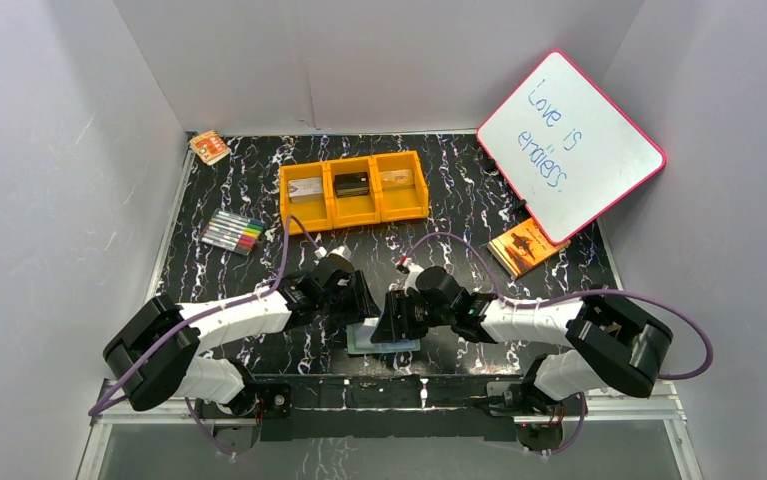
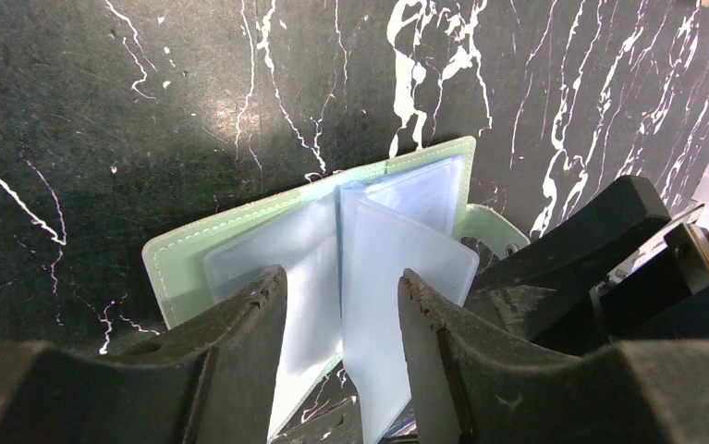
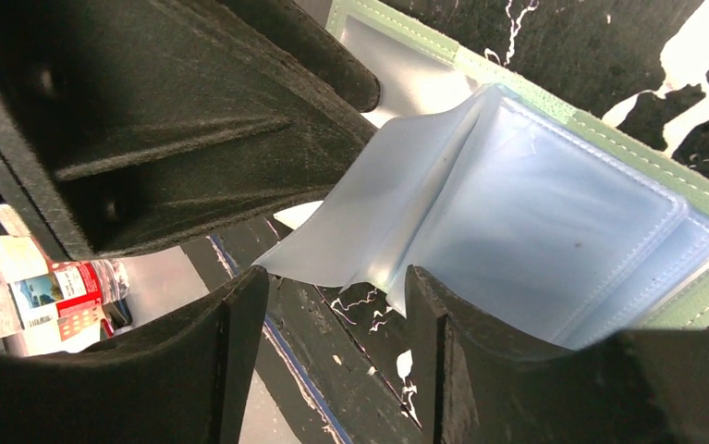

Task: Put the credit cards into the card holder
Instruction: Open the card holder at the center of the board.

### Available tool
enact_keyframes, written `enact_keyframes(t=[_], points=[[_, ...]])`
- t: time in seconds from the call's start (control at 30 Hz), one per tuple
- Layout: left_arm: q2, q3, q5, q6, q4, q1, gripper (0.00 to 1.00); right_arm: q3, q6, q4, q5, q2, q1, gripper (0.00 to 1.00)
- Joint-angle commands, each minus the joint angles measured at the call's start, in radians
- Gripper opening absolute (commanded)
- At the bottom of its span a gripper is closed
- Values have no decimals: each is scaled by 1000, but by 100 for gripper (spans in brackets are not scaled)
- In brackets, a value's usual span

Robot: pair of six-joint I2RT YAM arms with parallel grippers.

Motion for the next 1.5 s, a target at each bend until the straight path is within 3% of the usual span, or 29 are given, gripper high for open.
enact_keyframes(t=[0.0, 0.17, 0.6, 0.77, 0.87, 1.47], points=[[-22, 7, 7, 3, -6, -3, 45, -7, 18, 71, 23, -55, -6, 67], [-17, -2, 5, -2, 0, -2, 44, -11, 39, 56, 37, -50, -15, 66], [-43, 1, -28, 0, -34, -2, 45, -6, 34, 18, 39, -38, -36, 50], [-88, 19, -33, -2, -42, 9, 62, 19, -18, -12, 21, -41, -35, 52], [-88, 43, -24, 1, -48, 12, 66, 30, -43, -11, 3, -43, -35, 55], [36, 104, 34, 6, -30, 14, 73, 56, -91, 22, -49, -24, -33, 59]])
